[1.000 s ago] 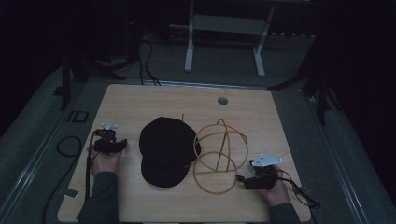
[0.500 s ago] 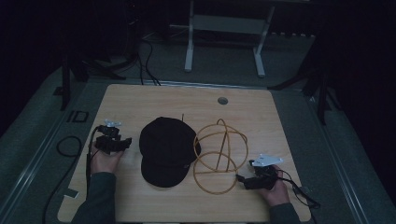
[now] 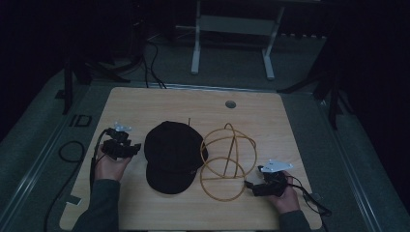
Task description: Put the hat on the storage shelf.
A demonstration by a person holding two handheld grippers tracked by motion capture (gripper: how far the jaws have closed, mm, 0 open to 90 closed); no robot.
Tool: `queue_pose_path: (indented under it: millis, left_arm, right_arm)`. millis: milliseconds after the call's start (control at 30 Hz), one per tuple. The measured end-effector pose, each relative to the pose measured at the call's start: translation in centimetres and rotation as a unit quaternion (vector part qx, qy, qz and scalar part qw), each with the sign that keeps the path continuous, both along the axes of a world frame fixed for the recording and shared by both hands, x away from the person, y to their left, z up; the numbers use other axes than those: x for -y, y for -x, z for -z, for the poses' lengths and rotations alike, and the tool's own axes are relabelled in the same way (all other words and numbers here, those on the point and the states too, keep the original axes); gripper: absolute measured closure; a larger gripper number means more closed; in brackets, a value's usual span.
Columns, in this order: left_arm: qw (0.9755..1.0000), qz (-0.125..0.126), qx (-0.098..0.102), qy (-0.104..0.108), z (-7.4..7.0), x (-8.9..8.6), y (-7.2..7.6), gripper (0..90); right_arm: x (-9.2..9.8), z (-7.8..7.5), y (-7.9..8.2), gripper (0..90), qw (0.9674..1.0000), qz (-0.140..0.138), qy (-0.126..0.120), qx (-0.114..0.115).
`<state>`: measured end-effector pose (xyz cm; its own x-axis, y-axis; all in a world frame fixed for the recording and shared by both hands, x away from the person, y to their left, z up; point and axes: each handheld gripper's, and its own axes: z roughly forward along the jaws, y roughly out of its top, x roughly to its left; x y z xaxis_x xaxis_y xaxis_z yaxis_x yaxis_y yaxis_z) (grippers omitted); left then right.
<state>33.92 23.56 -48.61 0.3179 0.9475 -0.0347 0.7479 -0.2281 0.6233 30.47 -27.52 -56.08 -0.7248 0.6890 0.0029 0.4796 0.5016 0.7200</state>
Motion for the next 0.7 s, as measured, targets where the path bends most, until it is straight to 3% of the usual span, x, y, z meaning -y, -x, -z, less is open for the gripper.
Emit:
queue_pose_path:
  millis: [400, 700]
  left_arm:
    - [0.9997, 0.018, -0.011, 0.012, -1.6, 0.6, 0.2, 55.7]
    - [0.9994, 0.033, -0.004, 0.010, -3.0, 1.3, 0.2, 51.7]
  right_arm:
    - [0.0, 0.0, 0.0, 14.2, 1.0000, 0.000, 0.000, 0.000]
    - [0.0, 0.0, 0.0, 14.2, 1.0000, 0.000, 0.000, 0.000]
